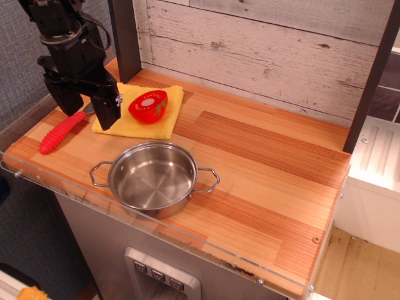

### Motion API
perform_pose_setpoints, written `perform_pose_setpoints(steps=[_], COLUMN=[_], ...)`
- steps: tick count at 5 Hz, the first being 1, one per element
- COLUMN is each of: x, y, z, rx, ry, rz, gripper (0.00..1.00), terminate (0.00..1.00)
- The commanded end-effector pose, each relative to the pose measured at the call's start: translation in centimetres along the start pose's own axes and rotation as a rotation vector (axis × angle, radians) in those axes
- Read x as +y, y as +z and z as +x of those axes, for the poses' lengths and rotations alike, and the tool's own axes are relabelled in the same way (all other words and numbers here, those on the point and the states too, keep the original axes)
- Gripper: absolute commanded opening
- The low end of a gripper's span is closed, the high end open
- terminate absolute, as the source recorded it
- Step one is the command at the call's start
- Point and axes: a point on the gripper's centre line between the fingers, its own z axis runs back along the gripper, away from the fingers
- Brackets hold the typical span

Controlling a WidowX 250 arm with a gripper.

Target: Move bowl to upper right corner

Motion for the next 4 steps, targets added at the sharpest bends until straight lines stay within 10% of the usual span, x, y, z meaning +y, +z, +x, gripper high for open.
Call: perform_pose_setpoints(steps=[1, 4], x=[0.0, -7.1], y=[0.0, 0.9], z=[0.0, -1.1], rx=[0.000, -0.032], ry=[0.000, -0.174], rz=[0.000, -0.062], gripper=[1.00, 1.00], terminate=[0.00, 0.00])
